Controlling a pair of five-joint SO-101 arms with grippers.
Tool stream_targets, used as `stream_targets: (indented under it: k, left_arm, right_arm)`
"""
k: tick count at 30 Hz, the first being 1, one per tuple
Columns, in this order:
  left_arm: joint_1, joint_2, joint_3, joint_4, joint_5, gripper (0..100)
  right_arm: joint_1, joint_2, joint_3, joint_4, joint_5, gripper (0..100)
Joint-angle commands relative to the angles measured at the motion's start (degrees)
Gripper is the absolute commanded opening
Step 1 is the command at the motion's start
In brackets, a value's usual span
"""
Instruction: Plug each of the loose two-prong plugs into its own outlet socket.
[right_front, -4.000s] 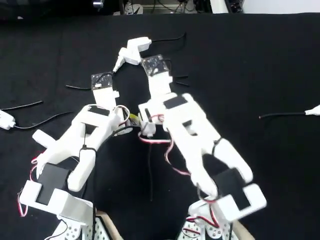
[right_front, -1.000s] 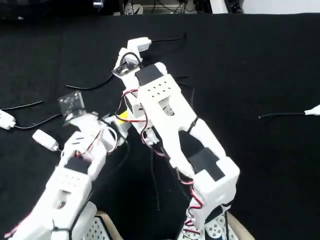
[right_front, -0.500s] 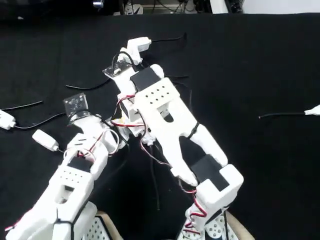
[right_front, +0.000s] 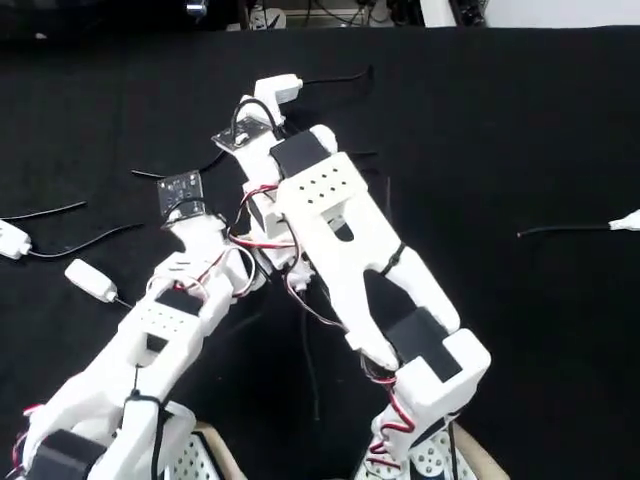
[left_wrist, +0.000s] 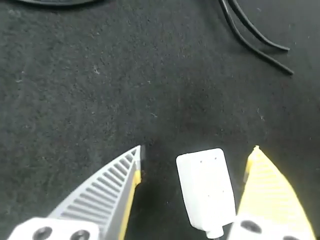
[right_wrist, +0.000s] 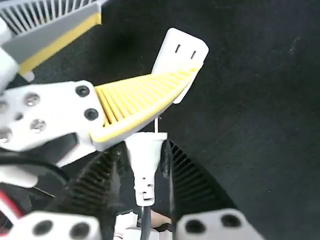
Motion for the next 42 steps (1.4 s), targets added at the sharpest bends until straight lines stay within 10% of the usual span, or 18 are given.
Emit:
stream_targets:
  k: [1,31,42]
  left_arm:
    - [2.95,1.49,-3.74,2.46,-0.62,33]
    - [5.85,2.02,-3.3,2.73,-6.33,33]
    - [-8.66,1.49,-3.47,2.81,-4.48,33]
  right_arm:
    - [1.14,-3.91,-3.47,1.14,0.44,1.5]
    - [5.54,-3.38,-11.47,1.14,-0.18,1.5]
    - [9.23,-3.91,-10.42,1.23,-0.09,1.4]
